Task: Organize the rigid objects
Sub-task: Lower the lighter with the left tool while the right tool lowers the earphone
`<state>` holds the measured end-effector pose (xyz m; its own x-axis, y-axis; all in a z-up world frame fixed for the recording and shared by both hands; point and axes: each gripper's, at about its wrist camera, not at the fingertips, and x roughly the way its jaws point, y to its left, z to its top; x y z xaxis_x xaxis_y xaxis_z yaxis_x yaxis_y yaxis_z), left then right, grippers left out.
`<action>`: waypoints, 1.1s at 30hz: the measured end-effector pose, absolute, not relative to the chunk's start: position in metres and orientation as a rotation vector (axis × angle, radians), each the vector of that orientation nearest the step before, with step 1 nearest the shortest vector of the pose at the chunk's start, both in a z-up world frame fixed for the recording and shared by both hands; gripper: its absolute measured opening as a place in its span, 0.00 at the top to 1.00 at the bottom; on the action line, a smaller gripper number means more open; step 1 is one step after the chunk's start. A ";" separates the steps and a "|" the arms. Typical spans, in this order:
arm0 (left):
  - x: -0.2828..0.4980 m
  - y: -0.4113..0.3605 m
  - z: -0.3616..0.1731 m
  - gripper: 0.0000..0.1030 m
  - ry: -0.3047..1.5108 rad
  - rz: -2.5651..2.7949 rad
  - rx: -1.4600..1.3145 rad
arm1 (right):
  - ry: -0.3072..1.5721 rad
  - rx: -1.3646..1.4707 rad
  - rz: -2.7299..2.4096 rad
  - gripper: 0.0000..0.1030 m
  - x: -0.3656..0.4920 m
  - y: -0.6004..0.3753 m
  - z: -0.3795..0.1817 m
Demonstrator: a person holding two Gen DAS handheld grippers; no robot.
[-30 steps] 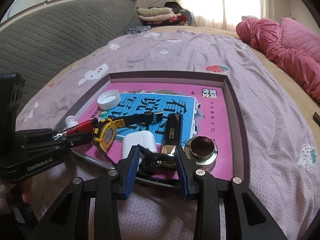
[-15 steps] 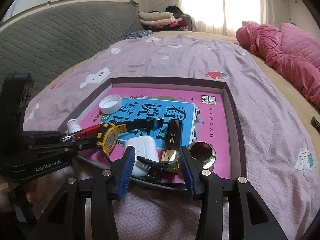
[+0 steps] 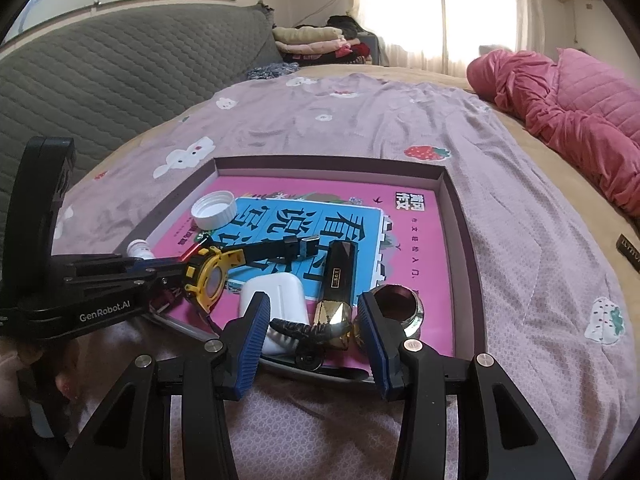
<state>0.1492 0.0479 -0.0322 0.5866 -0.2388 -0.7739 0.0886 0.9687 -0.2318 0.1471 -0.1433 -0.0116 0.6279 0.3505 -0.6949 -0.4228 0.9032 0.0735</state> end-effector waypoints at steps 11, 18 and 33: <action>0.145 0.045 -0.032 0.90 0.926 -0.187 -0.150 | 0.772 -0.100 0.434 0.48 0.147 -0.146 -0.011; 0.145 0.046 -0.032 0.87 0.923 -0.184 -0.157 | 0.776 -0.103 0.430 0.48 0.147 -0.146 -0.011; 0.140 0.046 -0.029 0.67 0.904 -0.194 -0.165 | 0.769 -0.098 0.424 0.47 0.145 -0.149 -0.009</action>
<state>0.1402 0.0464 -0.0288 0.6027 -0.2363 -0.7622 0.0979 0.9698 -0.2233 0.1451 -0.1489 -0.0094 0.6392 0.3356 -0.6920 -0.4061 0.9114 0.0669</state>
